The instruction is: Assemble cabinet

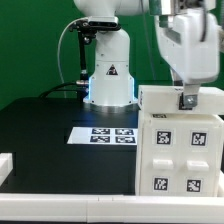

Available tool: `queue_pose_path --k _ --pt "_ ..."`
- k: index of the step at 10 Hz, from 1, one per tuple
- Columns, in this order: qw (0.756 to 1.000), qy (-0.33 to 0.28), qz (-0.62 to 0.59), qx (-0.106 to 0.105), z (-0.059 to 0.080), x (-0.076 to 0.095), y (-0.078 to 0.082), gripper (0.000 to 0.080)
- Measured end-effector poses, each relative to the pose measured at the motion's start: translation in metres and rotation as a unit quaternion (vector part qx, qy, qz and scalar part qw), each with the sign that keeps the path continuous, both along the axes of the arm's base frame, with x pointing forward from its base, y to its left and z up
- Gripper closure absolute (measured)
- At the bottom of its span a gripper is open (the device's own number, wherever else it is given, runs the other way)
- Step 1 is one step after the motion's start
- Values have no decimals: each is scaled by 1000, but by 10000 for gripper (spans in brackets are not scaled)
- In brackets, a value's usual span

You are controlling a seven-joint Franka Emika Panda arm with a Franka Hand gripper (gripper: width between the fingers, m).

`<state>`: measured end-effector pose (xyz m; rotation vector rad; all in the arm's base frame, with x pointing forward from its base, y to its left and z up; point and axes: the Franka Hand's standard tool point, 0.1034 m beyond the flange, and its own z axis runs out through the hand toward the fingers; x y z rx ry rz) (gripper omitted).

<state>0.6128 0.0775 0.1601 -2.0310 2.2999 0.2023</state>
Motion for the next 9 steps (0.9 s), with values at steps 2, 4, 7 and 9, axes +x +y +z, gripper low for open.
queue_pose_path --k 2,4,7,9 --pt "996 -17 -85 3 0 3 5 242" --pt "989 -9 -151 4 0 4 6 242" --pt "972 -35 -231 29 0 5 6 242" --pt "982 -44 -182 25 -1 4 5 242"
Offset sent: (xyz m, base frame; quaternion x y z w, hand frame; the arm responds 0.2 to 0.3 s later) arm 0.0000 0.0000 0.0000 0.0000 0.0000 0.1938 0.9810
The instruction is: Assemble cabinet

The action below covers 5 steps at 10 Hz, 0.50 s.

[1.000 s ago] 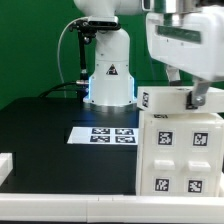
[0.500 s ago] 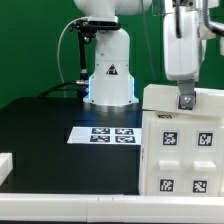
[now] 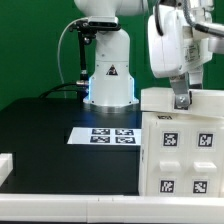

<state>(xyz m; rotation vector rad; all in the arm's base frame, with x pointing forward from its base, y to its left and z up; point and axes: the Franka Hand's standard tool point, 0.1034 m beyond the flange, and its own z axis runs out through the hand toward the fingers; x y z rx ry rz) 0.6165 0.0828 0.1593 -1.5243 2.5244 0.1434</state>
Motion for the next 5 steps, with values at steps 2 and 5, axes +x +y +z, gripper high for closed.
queue_pose_path --k 2,5 --pt "994 -12 107 -5 8 1 3 15" --pt "961 -21 277 -10 27 -2 16 4"
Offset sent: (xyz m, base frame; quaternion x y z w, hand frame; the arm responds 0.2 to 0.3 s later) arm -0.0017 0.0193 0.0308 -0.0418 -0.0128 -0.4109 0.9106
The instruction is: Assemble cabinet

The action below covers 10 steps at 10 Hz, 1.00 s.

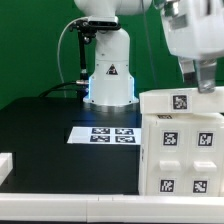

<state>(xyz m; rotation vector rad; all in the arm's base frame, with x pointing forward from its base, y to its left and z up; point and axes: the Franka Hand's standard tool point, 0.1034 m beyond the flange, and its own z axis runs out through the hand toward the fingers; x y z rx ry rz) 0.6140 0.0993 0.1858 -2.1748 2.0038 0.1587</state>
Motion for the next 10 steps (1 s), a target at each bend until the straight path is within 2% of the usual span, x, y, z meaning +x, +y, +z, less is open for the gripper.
queue_pose_path --k 3,4,5,7,9,10 --pt "990 -27 140 -11 0 1 -2 2" --pt "971 -42 233 -24 2 2 -2 2" --pt "936 -64 343 -33 5 5 -1 2" --pt "907 -75 413 -38 5 4 -2 2" --pt "858 -91 503 -42 4 5 -4 2" --pt "793 -107 598 -45 4 8 -9 2"
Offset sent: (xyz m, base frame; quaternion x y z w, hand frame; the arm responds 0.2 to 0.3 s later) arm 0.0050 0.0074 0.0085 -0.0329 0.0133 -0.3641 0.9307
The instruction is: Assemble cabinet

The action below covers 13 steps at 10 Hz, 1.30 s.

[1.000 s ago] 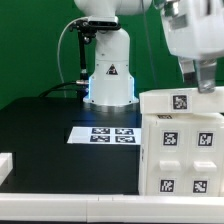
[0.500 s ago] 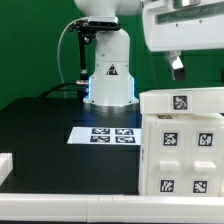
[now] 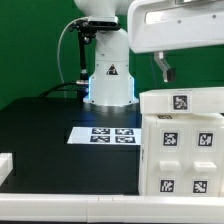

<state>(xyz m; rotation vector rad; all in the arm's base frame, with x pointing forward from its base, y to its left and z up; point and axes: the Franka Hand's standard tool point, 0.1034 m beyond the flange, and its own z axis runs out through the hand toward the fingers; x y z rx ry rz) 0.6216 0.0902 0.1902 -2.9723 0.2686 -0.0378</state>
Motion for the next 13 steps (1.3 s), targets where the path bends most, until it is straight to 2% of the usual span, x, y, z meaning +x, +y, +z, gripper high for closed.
queue_pose_path --k 1,2,6,8,9,10,11,12,13 --pt "996 -11 89 -10 2 2 2 2" --pt "989 -14 149 -11 2 1 4 2" --pt "961 -32 274 -24 1 2 -8 2" --pt "907 -38 417 -51 -7 3 -8 2" --pt "893 -42 443 -64 -8 4 0 2" --pt "873 -50 480 -69 -13 4 0 2" --pt "852 -51 516 -71 -19 2 -6 2" --pt "843 -49 531 -71 -23 2 -10 2" --pt "853 -48 515 -71 -22 2 -10 2"
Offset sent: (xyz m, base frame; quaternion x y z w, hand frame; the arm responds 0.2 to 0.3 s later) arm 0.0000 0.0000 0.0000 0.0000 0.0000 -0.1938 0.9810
